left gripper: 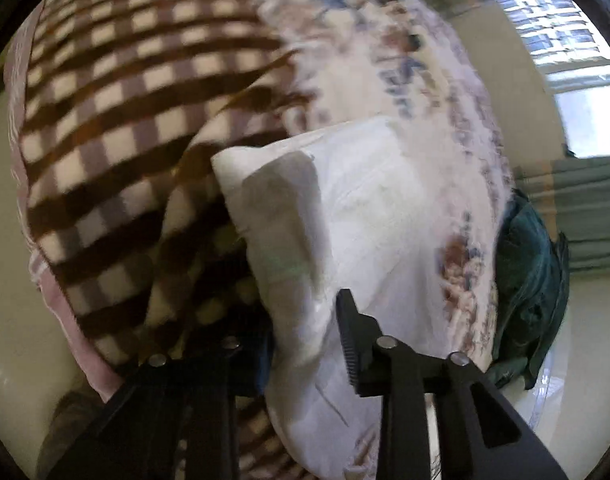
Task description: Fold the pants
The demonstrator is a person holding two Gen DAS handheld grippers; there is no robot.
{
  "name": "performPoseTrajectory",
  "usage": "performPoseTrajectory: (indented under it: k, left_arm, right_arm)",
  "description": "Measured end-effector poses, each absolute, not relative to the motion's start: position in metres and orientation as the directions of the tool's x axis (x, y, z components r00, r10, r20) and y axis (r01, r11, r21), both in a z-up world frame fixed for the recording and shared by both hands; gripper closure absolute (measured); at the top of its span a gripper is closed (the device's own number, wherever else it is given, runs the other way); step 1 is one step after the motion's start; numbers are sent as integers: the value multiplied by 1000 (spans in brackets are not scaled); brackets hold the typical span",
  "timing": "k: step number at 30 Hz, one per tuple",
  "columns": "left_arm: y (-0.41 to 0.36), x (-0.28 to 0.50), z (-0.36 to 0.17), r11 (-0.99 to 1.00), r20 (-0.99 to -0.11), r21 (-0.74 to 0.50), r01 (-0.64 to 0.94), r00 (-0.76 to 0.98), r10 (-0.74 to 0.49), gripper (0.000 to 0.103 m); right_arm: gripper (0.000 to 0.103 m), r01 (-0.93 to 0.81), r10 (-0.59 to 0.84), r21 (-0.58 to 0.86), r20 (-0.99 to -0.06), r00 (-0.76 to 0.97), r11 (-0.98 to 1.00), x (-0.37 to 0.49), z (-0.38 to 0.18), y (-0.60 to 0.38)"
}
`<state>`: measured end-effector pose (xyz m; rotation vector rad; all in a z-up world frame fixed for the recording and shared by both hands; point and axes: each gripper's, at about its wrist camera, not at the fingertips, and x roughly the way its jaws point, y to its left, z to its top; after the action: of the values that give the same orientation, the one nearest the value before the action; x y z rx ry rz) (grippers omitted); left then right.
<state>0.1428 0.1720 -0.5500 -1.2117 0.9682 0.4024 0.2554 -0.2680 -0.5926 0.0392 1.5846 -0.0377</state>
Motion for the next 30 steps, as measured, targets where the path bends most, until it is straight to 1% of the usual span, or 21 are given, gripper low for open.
performPoseTrajectory:
  k: [2, 4, 6, 7, 9, 10, 12, 15, 18, 20, 21, 22, 23, 25, 26, 30]
  left_arm:
    - [186, 147, -575, 271, -791, -610, -745, 553, -261, 68]
    - [192, 152, -585, 242, -785, -615, -751, 553, -279, 68]
    - [188, 159, -581, 265, -795, -605, -751, 551, -252, 68]
    - [185, 157, -575, 275, -794, -608, -745, 563, -231, 70]
    - [178, 154, -558, 318, -788, -613, -723, 588, -183, 81]
    - [174, 152, -547, 352, -778, -620, -701, 607, -161, 89]
    - [167, 152, -527, 421, -761, -623, -659, 634, -134, 90]
    - [149, 160, -494, 523, -721, -635, -569, 679, -138, 90]
    - [125, 171, -462, 622, -698, -619, -479, 699, -157, 90]
    - [102, 182, -442, 694, -690, -588, -416, 706, -161, 90]
    - [88, 186, -431, 727, -684, -573, -379, 709, -169, 90]
    - [78, 188, -424, 743, -681, -565, -358, 712, -174, 91]
    - [64, 191, -414, 764, -674, -557, -326, 715, -186, 91]
    - [34, 196, -395, 813, -662, -525, -252, 721, -204, 91]
    - [20, 197, -388, 828, -655, -516, -219, 724, -216, 91]
    - [-48, 201, -367, 880, -641, -470, -61, 709, -294, 91]
  right_arm:
    - [31, 44, 6, 5, -1000, -8, 999, 256, -590, -267]
    - [31, 34, 9, 9, -1000, -1, 999, 258, -589, -264]
    - [31, 30, 14, 14, -1000, -1, 999, 259, -588, -266]
    - [31, 33, 15, 15, -1000, -1, 999, 259, -589, -266]
    - [31, 42, 18, 18, -1000, -2, 999, 257, -590, -268]
    - [31, 48, 21, 21, -1000, -2, 999, 256, -590, -270]
    - [31, 63, 28, 28, -1000, 7, 998, 253, -587, -278]
    - [31, 83, 34, 36, -999, 22, 996, 248, -583, -291]
    - [31, 116, 48, 52, -998, 34, 992, 244, -578, -307]
    - [31, 136, 56, 62, -997, 51, 989, 241, -572, -319]
    - [29, 149, 67, 76, -996, 64, 986, 239, -568, -327]
    - [22, 162, 76, 87, -994, 75, 983, 237, -563, -336]
    - [12, 174, 85, 99, -993, 87, 980, 236, -558, -345]
    - [2, 205, 94, 118, -988, 120, 972, 229, -548, -363]
    - [0, 219, 92, 120, -987, 134, 968, 226, -543, -372]
    - [0, 282, 93, 144, -978, 187, 948, 211, -524, -421]
